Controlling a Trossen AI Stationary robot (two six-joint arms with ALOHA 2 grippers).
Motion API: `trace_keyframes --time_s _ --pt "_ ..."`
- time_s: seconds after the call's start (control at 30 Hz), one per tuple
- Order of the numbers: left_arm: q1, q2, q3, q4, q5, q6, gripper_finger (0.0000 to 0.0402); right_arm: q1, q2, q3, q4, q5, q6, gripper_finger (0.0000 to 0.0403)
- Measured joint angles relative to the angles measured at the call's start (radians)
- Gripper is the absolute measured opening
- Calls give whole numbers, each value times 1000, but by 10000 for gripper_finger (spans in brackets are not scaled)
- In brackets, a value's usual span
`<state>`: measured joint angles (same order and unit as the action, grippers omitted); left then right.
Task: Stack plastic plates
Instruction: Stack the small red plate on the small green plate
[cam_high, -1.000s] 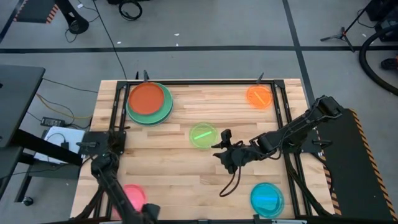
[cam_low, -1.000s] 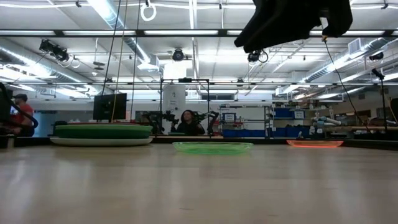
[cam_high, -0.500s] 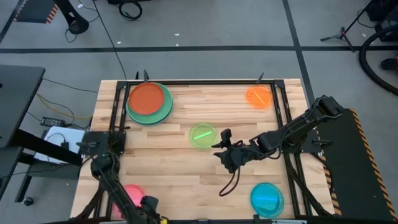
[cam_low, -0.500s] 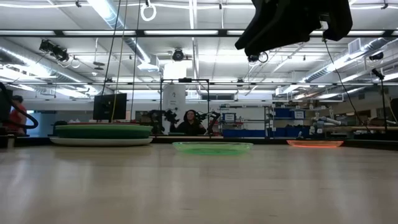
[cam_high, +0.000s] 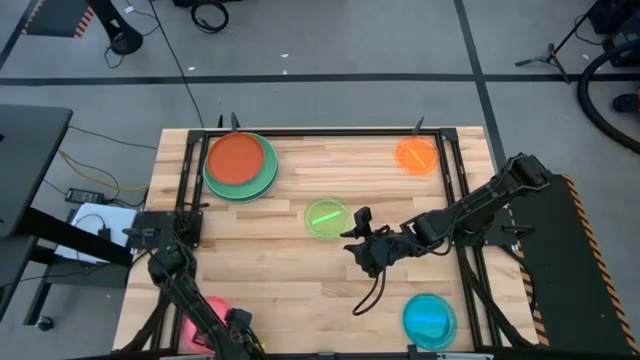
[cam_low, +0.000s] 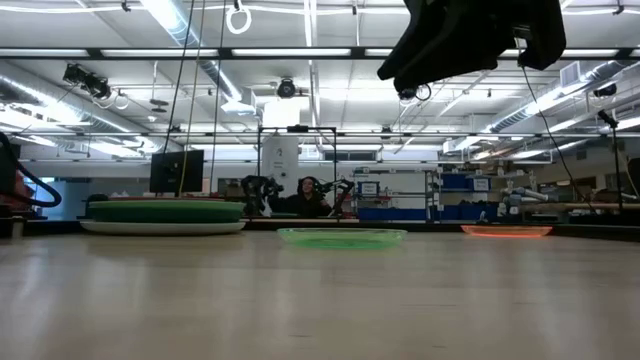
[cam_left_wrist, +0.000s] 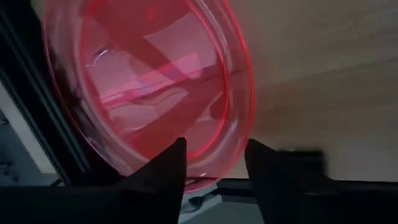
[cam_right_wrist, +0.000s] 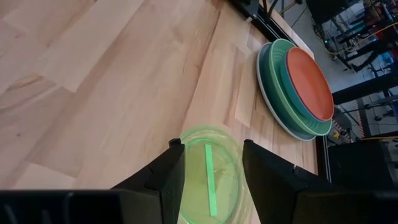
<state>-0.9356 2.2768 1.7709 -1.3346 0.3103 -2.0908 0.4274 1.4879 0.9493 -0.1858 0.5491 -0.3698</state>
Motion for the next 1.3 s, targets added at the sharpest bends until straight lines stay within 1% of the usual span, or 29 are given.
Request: trace_keyframes --time_s 0.2,0.33,0.43,0.5,0.6,0.67,0.83,0.9,0.93,1.0,1.07,1.13,1.23,1.3 --pt "-11 -2 -44 93 10 12 131 4 0 0 -26 1 0 168" --pt "-18 -4 -52 85 8 46 111 4 0 0 -31 5 0 168" --pt "-28 -2 -57 28 -1 93 88 4 0 0 -32 5 0 168" --pt "-32 1 -60 -18 -1 150 63 4 0 0 -37 10 -7 168" --pt "-34 1 -58 -70 -11 265 16 4 0 0 -40 36 -37 168" --pt "-33 1 -58 -100 -42 350 9 4 0 0 -39 63 -55 168" --pt "-3 1 -20 -193 -176 583 4 -14 -13 0 -30 107 -121 168" --pt "25 -2 5 -242 -263 679 4 -38 -22 0 -9 112 -158 168" --pt "42 -17 5 -227 -311 738 3 -55 -26 0 7 113 -176 168" --pt "84 -54 2 -240 -408 818 3 -94 -35 0 56 113 -215 168" --pt "134 -92 -1 -234 -495 936 2 -140 -48 0 100 112 -249 168" --pt "193 -146 -32 -234 -587 1049 2 -187 -60 0 128 93 -269 168" --pt "298 -260 -103 -235 -717 1210 2 -240 -75 0 109 56 -247 168" --pt "378 -339 -157 -236 -788 1309 1 -257 -83 0 48 30 -212 168"
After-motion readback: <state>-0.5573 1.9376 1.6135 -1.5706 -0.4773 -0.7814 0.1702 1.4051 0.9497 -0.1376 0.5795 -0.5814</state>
